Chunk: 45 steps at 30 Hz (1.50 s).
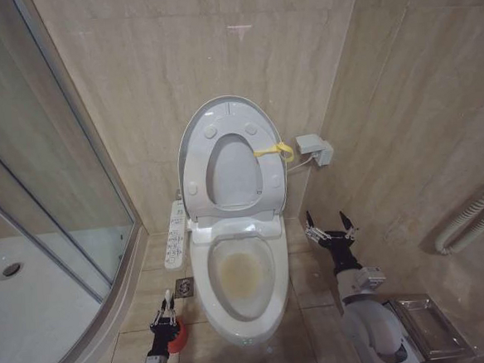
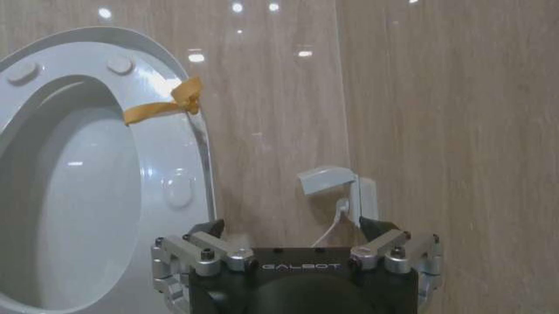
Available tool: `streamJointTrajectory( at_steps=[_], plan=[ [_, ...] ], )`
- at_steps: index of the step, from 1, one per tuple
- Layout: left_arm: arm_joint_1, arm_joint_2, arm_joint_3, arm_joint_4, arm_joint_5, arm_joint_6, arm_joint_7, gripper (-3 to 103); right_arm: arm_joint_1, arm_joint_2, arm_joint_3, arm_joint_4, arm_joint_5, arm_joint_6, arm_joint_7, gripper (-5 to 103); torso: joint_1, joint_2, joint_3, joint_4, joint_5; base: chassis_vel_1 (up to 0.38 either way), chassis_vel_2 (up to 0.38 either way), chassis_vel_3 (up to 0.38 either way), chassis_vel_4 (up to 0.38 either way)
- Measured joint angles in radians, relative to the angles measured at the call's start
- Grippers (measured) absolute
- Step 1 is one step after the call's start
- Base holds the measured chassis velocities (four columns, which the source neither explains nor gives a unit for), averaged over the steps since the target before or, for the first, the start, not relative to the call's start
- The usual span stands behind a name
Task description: Open the toilet lid, clean the toilet bowl with a toilet brush, close the toilet lid, and flush.
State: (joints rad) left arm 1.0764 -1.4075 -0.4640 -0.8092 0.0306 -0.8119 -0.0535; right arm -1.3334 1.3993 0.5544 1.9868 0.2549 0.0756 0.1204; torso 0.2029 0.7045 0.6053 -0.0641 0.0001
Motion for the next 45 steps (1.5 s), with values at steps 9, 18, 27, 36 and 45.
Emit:
streamJointTrajectory(
  at_steps=[9,18,27,36,45],
  plan=[
    [0.078,-0.008,0.012,-0.094,0.010,0.059,-0.051,18,0.000,0.000,0.000,0.000,0.000,0.000,0.000,100,0.000,0.000,0.000,0.0000,0.0000,0.000,0.000,0.000,0.000],
    [0.203,-0.002,0.003,-0.296,0.094,0.137,-0.167,44,0.000,0.000,0.000,0.000,0.000,0.000,0.000,100,0.000,0.000,0.000,0.0001,-0.0001,0.000,0.000,0.000,0.000],
    [0.313,0.009,-0.037,-0.524,0.105,0.135,-0.190,72,0.000,0.000,0.000,0.000,0.000,0.000,0.000,100,0.000,0.000,0.000,0.0000,-0.0001,0.000,0.000,0.000,0.000],
    [0.379,0.023,-0.074,-0.742,0.112,0.162,-0.232,100,0.000,0.000,0.000,0.000,0.000,0.000,0.000,100,0.000,0.000,0.000,0.0000,-0.0001,0.000,0.000,0.000,0.000],
    [0.458,0.066,-0.010,-1.039,-0.078,0.398,-0.215,100,0.000,0.000,0.000,0.000,0.000,0.000,0.000,100,0.000,0.000,0.000,0.0000,0.0000,0.000,0.000,0.000,0.000]
  ],
)
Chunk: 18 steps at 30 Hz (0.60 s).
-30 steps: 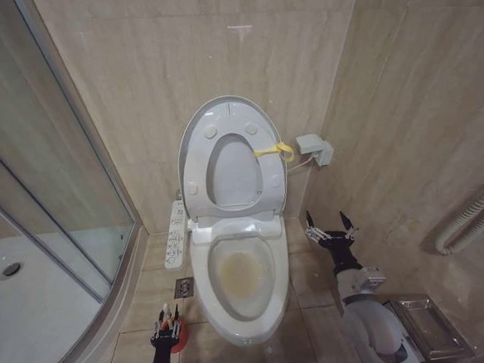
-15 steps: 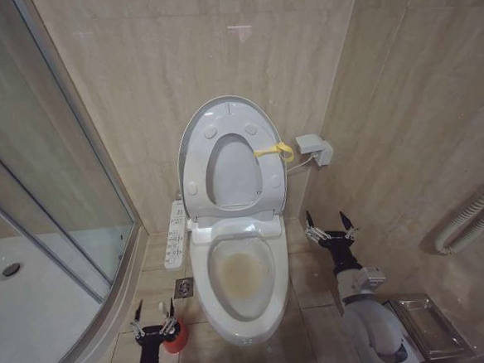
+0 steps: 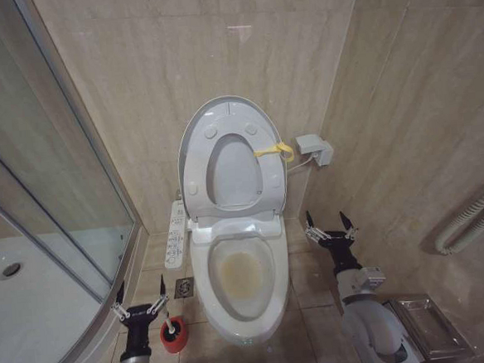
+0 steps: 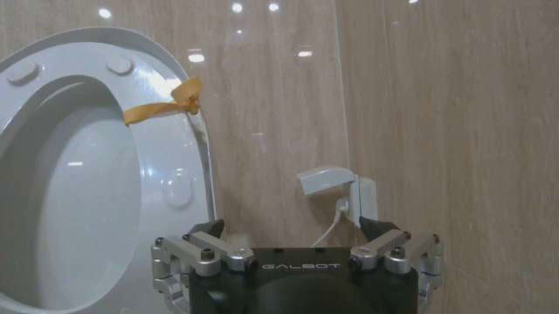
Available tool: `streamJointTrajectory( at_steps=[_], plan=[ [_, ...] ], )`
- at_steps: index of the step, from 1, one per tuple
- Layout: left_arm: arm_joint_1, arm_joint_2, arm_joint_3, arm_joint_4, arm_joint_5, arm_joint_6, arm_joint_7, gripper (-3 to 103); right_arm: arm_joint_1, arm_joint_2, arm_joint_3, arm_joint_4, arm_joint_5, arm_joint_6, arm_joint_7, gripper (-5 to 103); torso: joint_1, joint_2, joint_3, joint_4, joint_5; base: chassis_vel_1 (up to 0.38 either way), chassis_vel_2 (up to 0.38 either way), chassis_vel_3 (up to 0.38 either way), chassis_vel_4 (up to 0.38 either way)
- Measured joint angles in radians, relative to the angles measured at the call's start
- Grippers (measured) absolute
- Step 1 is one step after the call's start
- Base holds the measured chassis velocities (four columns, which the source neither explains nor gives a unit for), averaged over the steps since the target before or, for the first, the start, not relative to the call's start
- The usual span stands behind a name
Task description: Open the toilet lid, clean the toilet bowl with a toilet brush, close the toilet lid, and flush.
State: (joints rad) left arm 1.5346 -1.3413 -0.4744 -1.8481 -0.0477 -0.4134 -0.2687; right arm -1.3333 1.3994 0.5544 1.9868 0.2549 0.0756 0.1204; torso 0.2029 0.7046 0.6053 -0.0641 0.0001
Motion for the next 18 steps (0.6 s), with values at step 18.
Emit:
streamJointTrajectory(
  at_steps=[18],
  plan=[
    [-0.013,-0.033,-0.020,-0.086,-0.052,0.156,0.113,100,0.000,0.000,0.000,0.000,0.000,0.000,0.000,100,0.000,0.000,0.000,0.0001,-0.0001,0.000,0.000,0.000,0.000]
  ],
)
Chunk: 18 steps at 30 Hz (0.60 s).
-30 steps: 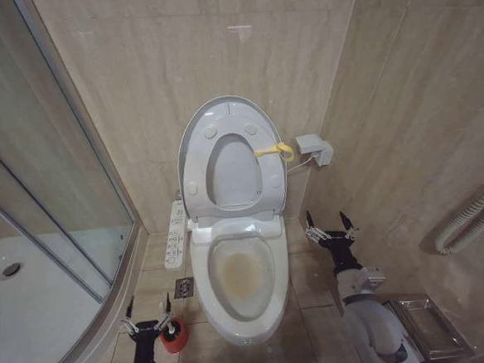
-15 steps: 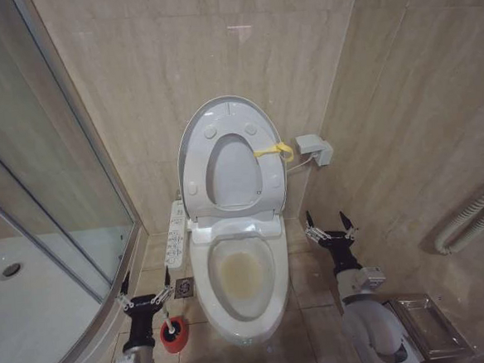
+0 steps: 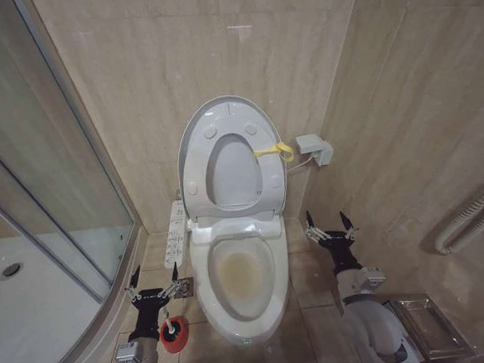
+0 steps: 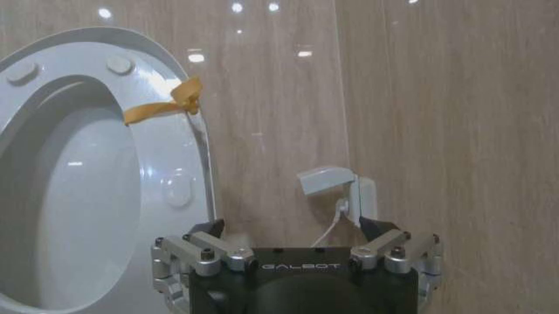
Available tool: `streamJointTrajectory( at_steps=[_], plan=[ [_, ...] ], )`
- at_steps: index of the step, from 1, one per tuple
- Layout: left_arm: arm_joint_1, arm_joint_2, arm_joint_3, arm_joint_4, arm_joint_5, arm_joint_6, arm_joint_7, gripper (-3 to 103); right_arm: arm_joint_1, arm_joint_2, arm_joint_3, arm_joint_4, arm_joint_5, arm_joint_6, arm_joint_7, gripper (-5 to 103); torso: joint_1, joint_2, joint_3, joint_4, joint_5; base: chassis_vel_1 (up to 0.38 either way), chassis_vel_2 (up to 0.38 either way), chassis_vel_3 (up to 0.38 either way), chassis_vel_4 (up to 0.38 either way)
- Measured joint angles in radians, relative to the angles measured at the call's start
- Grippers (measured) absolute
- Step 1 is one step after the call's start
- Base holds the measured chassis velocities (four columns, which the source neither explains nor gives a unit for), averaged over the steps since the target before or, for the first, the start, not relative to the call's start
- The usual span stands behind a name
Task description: Open the toilet lid, clean the toilet bowl with a toilet brush, close the toilet lid, and flush.
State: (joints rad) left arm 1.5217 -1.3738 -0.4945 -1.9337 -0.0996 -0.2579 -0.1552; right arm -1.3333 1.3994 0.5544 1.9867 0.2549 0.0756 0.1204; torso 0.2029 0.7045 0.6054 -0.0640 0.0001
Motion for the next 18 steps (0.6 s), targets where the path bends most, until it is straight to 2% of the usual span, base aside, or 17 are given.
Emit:
streamJointTrajectory(
  at_steps=[2,7,18],
  plan=[
    [0.007,0.004,0.006,-0.019,0.011,0.000,-0.021,100,0.000,0.000,0.000,0.000,0.000,0.000,0.000,100,0.000,0.000,0.000,-0.0001,0.0000,0.000,0.000,0.000,0.000],
    [0.022,0.007,0.010,-0.038,0.036,-0.005,-0.028,100,0.000,0.000,0.000,0.000,0.000,0.000,0.000,100,0.000,0.000,0.000,-0.0001,0.0000,0.000,0.000,0.000,0.000],
    [0.010,0.024,-0.028,-0.016,0.072,-0.093,0.006,100,0.000,0.000,0.000,0.000,0.000,0.000,0.000,100,0.000,0.000,0.000,-0.0001,-0.0001,0.000,0.000,0.000,0.000]
  ],
)
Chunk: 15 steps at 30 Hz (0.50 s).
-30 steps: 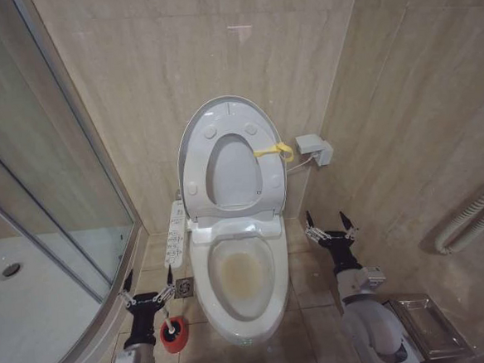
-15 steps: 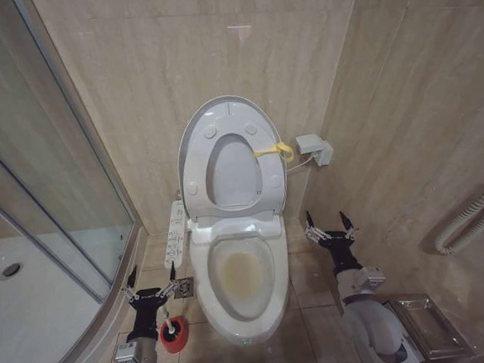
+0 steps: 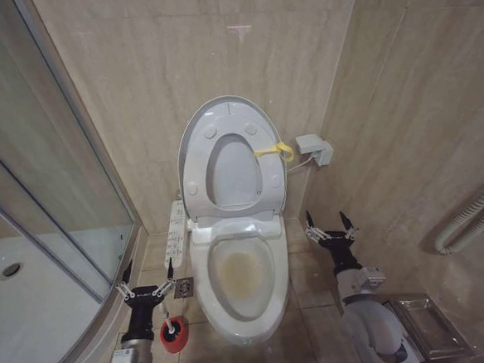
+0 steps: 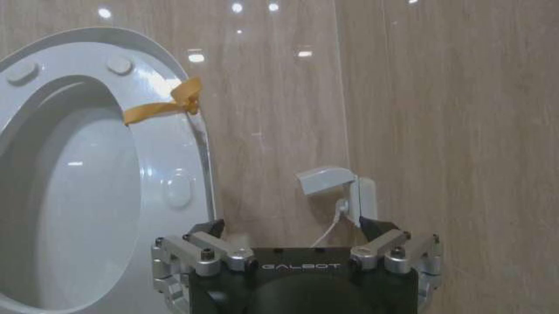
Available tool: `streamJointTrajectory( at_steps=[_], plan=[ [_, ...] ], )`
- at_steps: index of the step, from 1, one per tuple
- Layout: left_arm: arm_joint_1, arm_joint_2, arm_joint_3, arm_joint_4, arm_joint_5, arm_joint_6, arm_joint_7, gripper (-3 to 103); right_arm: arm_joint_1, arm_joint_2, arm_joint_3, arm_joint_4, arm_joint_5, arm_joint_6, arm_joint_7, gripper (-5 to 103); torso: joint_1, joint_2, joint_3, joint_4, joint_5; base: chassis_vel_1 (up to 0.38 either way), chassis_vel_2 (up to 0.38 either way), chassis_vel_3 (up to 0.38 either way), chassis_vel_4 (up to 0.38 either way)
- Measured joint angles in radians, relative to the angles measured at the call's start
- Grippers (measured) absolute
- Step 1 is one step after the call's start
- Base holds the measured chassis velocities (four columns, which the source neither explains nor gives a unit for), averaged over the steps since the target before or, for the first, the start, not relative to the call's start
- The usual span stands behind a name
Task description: Open the toilet lid, clean the toilet bowl with a toilet brush, close the toilet lid, and flush.
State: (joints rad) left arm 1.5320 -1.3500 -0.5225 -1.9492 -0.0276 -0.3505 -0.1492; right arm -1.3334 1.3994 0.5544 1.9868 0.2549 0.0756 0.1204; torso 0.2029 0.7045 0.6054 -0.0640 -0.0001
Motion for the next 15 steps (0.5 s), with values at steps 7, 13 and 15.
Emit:
streamJointTrajectory(
  at_steps=[7,13,15],
  plan=[
    [-0.019,-0.001,-0.015,0.014,0.003,-0.020,0.010,100,0.000,0.000,0.000,0.000,0.000,0.000,0.000,100,0.000,0.000,0.000,0.0000,0.0000,0.000,0.000,0.000,0.000],
    [-0.022,0.000,-0.019,0.013,0.002,-0.032,0.025,100,0.000,0.000,0.000,0.000,0.000,0.000,0.000,100,0.000,0.000,0.000,0.0000,0.0000,0.000,0.000,0.000,0.000],
    [-0.022,0.000,-0.019,0.013,0.002,-0.032,0.025,100,0.000,0.000,0.000,0.000,0.000,0.000,0.000,100,0.000,0.000,0.000,0.0000,0.0000,0.000,0.000,0.000,0.000]
  ],
)
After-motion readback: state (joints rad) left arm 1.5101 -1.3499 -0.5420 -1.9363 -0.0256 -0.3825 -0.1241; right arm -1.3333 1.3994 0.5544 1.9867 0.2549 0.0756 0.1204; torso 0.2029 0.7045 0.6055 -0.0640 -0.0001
